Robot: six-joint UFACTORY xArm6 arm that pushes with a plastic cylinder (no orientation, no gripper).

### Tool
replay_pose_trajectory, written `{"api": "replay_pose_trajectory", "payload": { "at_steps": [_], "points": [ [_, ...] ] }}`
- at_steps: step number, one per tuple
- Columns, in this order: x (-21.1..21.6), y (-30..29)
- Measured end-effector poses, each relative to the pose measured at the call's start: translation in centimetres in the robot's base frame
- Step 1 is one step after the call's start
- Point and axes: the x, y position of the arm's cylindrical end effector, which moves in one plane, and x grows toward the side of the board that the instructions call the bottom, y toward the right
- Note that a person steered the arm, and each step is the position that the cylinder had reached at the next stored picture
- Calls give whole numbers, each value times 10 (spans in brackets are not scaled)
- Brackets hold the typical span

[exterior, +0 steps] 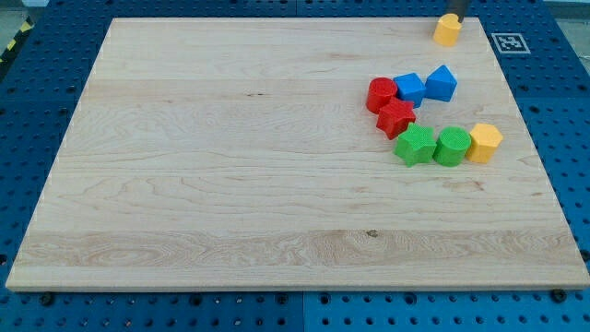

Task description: Slide yellow heart slightly down

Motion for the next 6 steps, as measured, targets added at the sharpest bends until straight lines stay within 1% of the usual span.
{"api": "replay_pose_trajectory", "payload": {
  "at_steps": [1, 2, 3, 4, 5, 6],
  "points": [
    [0, -1],
    [19, -7],
    [21, -11],
    [20, -28],
    [43, -28],
    [54, -18]
  ]
}}
